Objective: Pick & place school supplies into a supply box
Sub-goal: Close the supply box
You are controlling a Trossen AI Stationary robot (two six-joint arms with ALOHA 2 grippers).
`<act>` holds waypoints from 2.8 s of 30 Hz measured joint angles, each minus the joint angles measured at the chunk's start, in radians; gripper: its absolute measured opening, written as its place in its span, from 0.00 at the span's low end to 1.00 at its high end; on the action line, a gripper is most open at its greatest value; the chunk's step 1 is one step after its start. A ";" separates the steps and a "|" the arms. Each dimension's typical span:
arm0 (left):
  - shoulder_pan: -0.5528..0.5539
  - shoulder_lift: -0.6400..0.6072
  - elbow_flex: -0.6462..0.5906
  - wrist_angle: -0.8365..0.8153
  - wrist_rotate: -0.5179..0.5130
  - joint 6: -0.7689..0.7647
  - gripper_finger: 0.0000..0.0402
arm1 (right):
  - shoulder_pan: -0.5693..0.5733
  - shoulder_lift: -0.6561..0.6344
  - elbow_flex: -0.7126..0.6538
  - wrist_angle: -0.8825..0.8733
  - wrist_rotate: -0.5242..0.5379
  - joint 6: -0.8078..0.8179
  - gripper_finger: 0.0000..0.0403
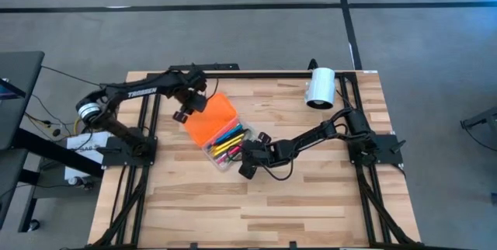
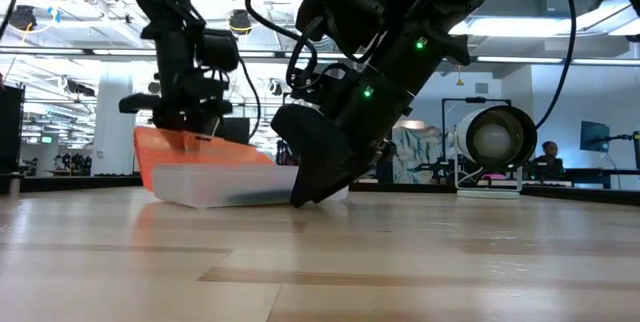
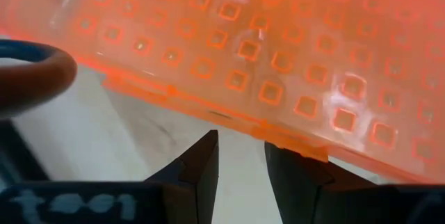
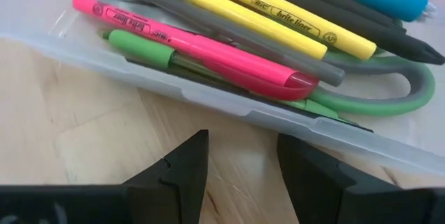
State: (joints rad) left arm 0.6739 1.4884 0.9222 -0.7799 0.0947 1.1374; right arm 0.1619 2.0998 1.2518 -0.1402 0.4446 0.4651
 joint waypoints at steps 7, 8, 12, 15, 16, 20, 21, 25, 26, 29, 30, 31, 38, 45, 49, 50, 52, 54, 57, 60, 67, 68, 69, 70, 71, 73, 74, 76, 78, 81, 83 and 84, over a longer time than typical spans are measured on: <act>-0.010 -0.087 0.000 -0.008 0.028 -0.018 0.27 | 0.000 0.000 0.001 -0.002 0.001 -0.031 0.42; -0.015 -0.093 0.001 -0.011 0.028 -0.019 0.27 | 0.000 0.000 0.001 -0.002 0.002 -0.033 0.42; -0.043 -0.104 0.001 -0.008 0.066 -0.028 0.27 | -0.004 0.000 0.003 0.007 0.015 -0.061 0.42; -0.069 -0.107 0.002 -0.008 0.064 -0.028 0.27 | -0.011 -0.001 0.003 0.005 0.023 -0.061 0.42; -0.078 -0.107 0.002 -0.010 0.059 -0.027 0.27 | -0.014 -0.001 0.003 0.004 0.022 -0.061 0.42; -0.104 -0.107 0.002 -0.002 0.048 -0.024 0.27 | -0.018 -0.001 0.003 0.003 0.013 -0.061 0.42; -0.106 -0.107 0.002 0.001 0.046 -0.024 0.27 | -0.019 -0.001 0.003 0.003 0.012 -0.061 0.42; -0.118 -0.106 0.003 0.012 0.037 -0.024 0.27 | -0.022 -0.001 0.003 0.007 0.006 -0.074 0.42; -0.121 -0.105 0.007 0.011 0.037 -0.024 0.27 | -0.022 -0.001 0.003 0.008 0.006 -0.077 0.42; -0.137 -0.105 0.024 0.011 0.038 -0.024 0.27 | -0.022 -0.001 0.003 0.011 0.006 -0.085 0.42; -0.145 -0.105 0.030 0.011 0.037 -0.025 0.27 | -0.023 -0.001 0.003 0.011 0.005 -0.089 0.42; -0.152 -0.104 0.038 0.011 0.037 -0.026 0.27 | -0.023 -0.001 0.003 0.011 0.004 -0.092 0.42; -0.213 -0.104 0.094 0.008 0.033 -0.044 0.27 | -0.022 -0.001 0.003 0.010 0.003 -0.099 0.42; -0.277 -0.104 0.110 0.010 0.032 -0.075 0.27 | -0.021 -0.001 0.003 0.009 0.003 -0.099 0.42; -0.308 -0.104 0.110 0.011 0.035 -0.090 0.27 | -0.021 -0.001 0.002 0.007 0.002 -0.099 0.42; -0.317 -0.104 0.110 0.012 0.040 -0.097 0.27 | -0.021 -0.001 0.002 0.007 0.003 -0.099 0.42; -0.333 -0.104 0.110 0.016 0.054 -0.109 0.27 | -0.021 -0.001 0.002 0.007 0.002 -0.099 0.42; -0.351 -0.104 0.110 0.022 0.066 -0.113 0.27 | -0.021 -0.001 0.002 0.007 0.002 -0.099 0.42; -0.377 -0.104 0.110 0.033 0.080 -0.124 0.27 | -0.020 -0.001 0.002 0.007 0.001 -0.099 0.42; -0.399 -0.104 0.110 0.040 0.084 -0.137 0.27 | -0.018 -0.001 0.002 0.007 0.000 -0.099 0.42; -0.406 -0.104 0.110 0.057 0.107 -0.220 0.27 | -0.013 -0.001 0.002 0.006 -0.001 -0.092 0.42; -0.405 -0.104 0.110 0.067 0.110 -0.247 0.27 | -0.008 -0.001 0.002 0.005 -0.001 -0.091 0.42; -0.405 -0.104 0.110 0.077 0.110 -0.276 0.27 | -0.002 -0.001 0.002 0.004 0.000 -0.091 0.42; -0.405 -0.104 0.110 0.085 0.107 -0.308 0.27 | 0.006 -0.001 0.002 0.003 0.001 -0.091 0.42; -0.405 -0.104 0.110 0.090 0.103 -0.339 0.27 | 0.014 -0.001 0.002 0.002 0.003 -0.091 0.42; -0.405 -0.104 0.111 0.092 0.098 -0.392 0.27 | 0.027 -0.001 0.002 -0.010 0.003 -0.091 0.42; -0.405 -0.104 0.110 0.092 0.088 -0.415 0.27 | 0.033 -0.001 0.002 -0.020 0.005 -0.090 0.42; -0.404 -0.104 0.111 0.091 0.066 -0.454 0.27 | 0.044 -0.002 0.003 -0.044 0.007 -0.075 0.42; -0.398 -0.104 0.111 0.091 0.049 -0.484 0.27 | 0.050 -0.013 0.003 -0.086 0.014 -0.052 0.42; -0.368 -0.105 0.109 0.085 0.030 -0.508 0.27 | 0.069 -0.028 0.000 -0.111 0.051 -0.041 0.42; -0.347 -0.099 0.105 0.053 0.013 -0.507 0.27 | 0.080 -0.055 0.000 -0.115 0.078 -0.040 0.42; -0.336 -0.094 0.103 0.031 0.014 -0.493 0.27 | 0.084 -0.066 0.002 -0.113 0.088 -0.039 0.42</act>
State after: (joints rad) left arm 0.3375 1.3941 1.0257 -0.7491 0.1085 0.6447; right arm 0.2461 2.0334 1.2534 -0.2531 0.5324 0.4257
